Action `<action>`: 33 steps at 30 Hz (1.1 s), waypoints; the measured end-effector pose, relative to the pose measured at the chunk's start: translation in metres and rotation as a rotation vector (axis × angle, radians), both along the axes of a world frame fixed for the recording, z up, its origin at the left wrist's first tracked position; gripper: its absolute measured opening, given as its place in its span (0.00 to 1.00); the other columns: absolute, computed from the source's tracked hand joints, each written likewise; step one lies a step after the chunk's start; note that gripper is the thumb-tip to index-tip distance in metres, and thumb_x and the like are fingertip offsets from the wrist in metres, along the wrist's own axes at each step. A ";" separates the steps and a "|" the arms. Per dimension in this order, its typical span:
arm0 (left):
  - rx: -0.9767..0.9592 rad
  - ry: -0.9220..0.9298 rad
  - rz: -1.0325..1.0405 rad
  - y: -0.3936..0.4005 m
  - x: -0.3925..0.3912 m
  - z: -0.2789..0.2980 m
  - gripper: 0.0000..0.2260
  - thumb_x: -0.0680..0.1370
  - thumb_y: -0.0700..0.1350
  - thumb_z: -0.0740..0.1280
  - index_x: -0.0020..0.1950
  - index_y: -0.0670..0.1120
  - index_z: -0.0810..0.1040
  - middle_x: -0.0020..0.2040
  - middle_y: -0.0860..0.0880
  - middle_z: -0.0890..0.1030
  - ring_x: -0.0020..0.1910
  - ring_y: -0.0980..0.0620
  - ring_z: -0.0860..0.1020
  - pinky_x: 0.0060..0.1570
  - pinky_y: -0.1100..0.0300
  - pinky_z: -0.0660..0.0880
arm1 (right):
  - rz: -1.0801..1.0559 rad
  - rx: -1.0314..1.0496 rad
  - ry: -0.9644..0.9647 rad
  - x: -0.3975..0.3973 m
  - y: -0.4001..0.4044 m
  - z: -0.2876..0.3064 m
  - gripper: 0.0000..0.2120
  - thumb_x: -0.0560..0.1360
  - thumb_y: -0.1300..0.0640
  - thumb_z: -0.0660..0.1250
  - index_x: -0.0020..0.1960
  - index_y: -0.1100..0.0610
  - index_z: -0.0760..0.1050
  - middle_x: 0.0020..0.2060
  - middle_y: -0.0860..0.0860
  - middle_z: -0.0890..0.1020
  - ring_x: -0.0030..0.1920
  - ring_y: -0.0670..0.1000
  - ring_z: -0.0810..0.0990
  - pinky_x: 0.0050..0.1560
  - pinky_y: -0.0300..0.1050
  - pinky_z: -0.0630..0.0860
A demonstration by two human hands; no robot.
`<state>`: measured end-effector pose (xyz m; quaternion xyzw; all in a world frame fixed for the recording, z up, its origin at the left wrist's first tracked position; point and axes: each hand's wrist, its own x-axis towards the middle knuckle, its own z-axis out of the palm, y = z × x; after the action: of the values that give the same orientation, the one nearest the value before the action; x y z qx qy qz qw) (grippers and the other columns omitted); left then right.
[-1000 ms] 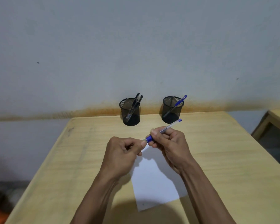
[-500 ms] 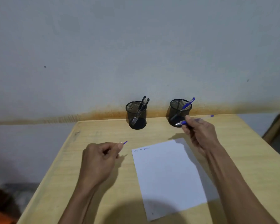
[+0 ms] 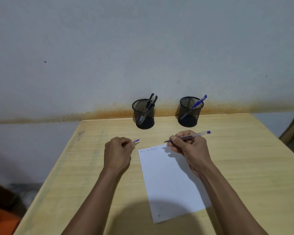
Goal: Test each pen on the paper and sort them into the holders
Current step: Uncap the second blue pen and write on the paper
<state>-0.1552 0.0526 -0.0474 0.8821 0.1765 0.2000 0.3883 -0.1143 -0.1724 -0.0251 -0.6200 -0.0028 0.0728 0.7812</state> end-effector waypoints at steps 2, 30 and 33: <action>0.021 0.060 -0.006 0.000 0.010 -0.006 0.09 0.76 0.45 0.69 0.36 0.45 0.83 0.30 0.49 0.81 0.35 0.47 0.79 0.37 0.55 0.74 | 0.005 -0.011 0.005 0.000 0.000 -0.001 0.06 0.75 0.70 0.73 0.47 0.65 0.77 0.39 0.58 0.86 0.42 0.54 0.87 0.41 0.41 0.84; 0.225 -0.057 -0.086 -0.005 0.009 -0.017 0.21 0.77 0.56 0.68 0.67 0.50 0.76 0.53 0.54 0.72 0.57 0.49 0.74 0.55 0.50 0.72 | -0.045 -0.144 0.002 -0.009 -0.004 -0.016 0.04 0.75 0.67 0.74 0.48 0.64 0.80 0.35 0.54 0.87 0.39 0.52 0.88 0.39 0.45 0.85; 0.286 -0.079 -0.267 -0.015 -0.011 -0.024 0.24 0.75 0.59 0.68 0.69 0.53 0.75 0.59 0.55 0.74 0.60 0.54 0.72 0.55 0.54 0.73 | -0.069 -0.205 -0.050 -0.008 -0.004 -0.019 0.03 0.74 0.68 0.75 0.45 0.64 0.81 0.35 0.52 0.87 0.38 0.48 0.88 0.39 0.41 0.83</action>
<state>-0.1661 0.0374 -0.0716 0.9353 0.0123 0.2041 0.2889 -0.1223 -0.1765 -0.0446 -0.6980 0.0065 0.0302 0.7154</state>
